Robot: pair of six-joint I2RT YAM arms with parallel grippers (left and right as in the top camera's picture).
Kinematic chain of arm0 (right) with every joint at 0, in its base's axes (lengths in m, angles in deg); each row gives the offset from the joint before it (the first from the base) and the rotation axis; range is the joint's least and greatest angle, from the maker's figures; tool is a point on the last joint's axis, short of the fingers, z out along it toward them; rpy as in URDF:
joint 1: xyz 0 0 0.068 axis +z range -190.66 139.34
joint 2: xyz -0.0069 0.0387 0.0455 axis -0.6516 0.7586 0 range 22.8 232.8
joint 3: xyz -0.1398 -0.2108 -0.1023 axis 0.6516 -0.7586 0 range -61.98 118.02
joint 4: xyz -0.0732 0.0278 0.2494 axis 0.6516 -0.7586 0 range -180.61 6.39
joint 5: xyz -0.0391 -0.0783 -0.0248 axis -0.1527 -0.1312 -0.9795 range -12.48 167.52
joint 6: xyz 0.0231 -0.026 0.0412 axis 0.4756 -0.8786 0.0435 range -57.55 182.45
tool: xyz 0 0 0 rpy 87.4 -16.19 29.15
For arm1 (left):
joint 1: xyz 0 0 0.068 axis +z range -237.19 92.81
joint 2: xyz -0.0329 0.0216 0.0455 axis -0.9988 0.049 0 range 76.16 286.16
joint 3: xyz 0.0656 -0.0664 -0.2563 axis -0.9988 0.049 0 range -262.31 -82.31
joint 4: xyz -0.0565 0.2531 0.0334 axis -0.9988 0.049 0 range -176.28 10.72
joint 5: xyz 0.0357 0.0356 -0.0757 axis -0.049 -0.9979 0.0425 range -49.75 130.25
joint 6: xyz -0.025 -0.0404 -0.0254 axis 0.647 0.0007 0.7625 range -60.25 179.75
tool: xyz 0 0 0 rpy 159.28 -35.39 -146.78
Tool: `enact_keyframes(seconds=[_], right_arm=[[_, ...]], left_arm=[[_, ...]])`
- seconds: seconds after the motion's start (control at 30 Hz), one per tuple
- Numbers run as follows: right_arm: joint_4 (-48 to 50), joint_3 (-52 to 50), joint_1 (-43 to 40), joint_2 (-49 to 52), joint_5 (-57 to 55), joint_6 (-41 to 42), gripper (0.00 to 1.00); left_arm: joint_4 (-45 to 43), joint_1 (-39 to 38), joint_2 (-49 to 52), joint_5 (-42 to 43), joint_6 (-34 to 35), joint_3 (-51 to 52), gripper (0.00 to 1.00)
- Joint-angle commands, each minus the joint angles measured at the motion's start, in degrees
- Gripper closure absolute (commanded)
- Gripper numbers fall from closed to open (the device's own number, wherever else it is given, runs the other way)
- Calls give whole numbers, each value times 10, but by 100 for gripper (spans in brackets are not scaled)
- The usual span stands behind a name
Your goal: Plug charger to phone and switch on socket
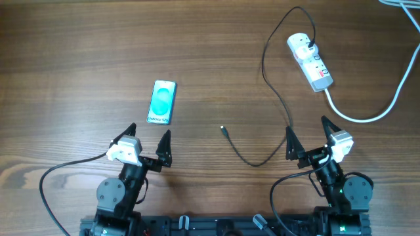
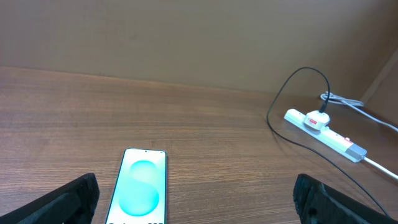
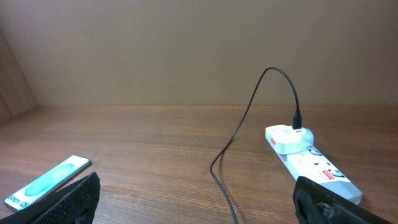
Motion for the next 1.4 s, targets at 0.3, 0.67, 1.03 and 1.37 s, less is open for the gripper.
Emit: enact_keyframes(seconds=[0.3,0.67,1.03,1.37], right_arm=[[2,-1,2,-3,0,3,0],[2,-1,2,-3,0,3,0],[2,-1,2,-3,0,4,0],[2,-1,2,-3,0,4,0]], left_arm=[[5,3,-4,-9,0,2,0],[5,3,-4,-9,0,2,0],[2,3,-4,-9,1,2,0],[-57,3,-4,-27,59,-26,0]])
